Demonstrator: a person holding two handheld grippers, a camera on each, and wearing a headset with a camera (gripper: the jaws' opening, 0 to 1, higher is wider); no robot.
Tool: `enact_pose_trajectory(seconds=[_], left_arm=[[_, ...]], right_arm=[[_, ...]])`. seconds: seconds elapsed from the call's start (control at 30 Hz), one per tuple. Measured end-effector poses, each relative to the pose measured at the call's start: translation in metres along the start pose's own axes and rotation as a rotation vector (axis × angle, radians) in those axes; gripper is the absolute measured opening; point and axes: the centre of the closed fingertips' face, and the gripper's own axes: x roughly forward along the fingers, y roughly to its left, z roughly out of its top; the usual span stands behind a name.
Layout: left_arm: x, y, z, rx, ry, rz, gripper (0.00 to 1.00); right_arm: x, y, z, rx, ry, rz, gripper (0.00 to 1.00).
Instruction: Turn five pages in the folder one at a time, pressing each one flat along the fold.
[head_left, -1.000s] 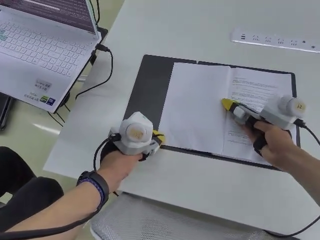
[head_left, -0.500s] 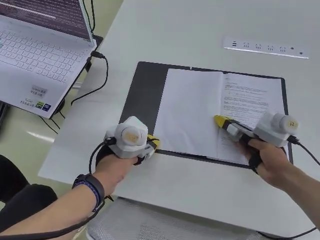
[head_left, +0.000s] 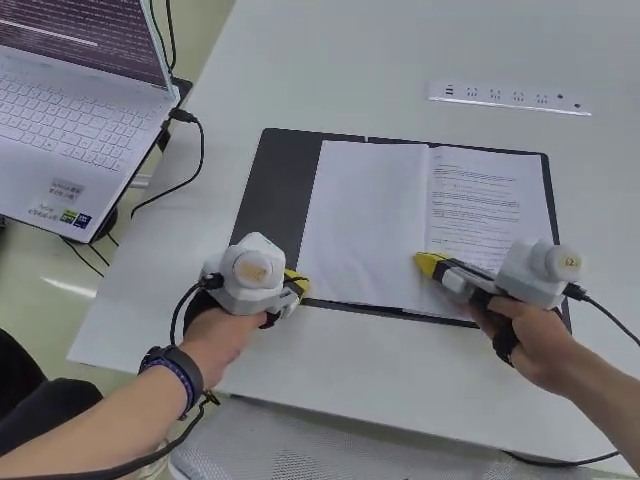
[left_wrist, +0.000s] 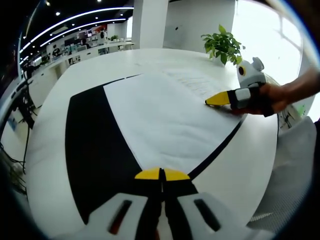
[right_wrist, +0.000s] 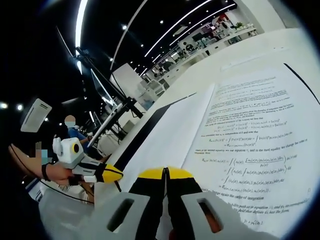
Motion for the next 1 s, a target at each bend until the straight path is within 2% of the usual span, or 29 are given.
enact_pose_trajectory(seconds=[0.4,0.73,1.0], left_arm=[[-0.001,-0.001,0.0,-0.004,-0.007,0.003,0.0],[-0.001,0.0,0.0,-0.016,-0.009,0.01,0.0],[-0.001,-0.001,0.0,-0.022,-0.006,0.013,0.0]], right_arm=[[-0.013,0.017,-0.024,-0.022,0.042,0.017,0.0],[-0.02,0.015,-0.038,-0.026,0.068,0.019,0.0],[-0.025,0.015,-0.045,-0.016,0.066,0.009,0.0]])
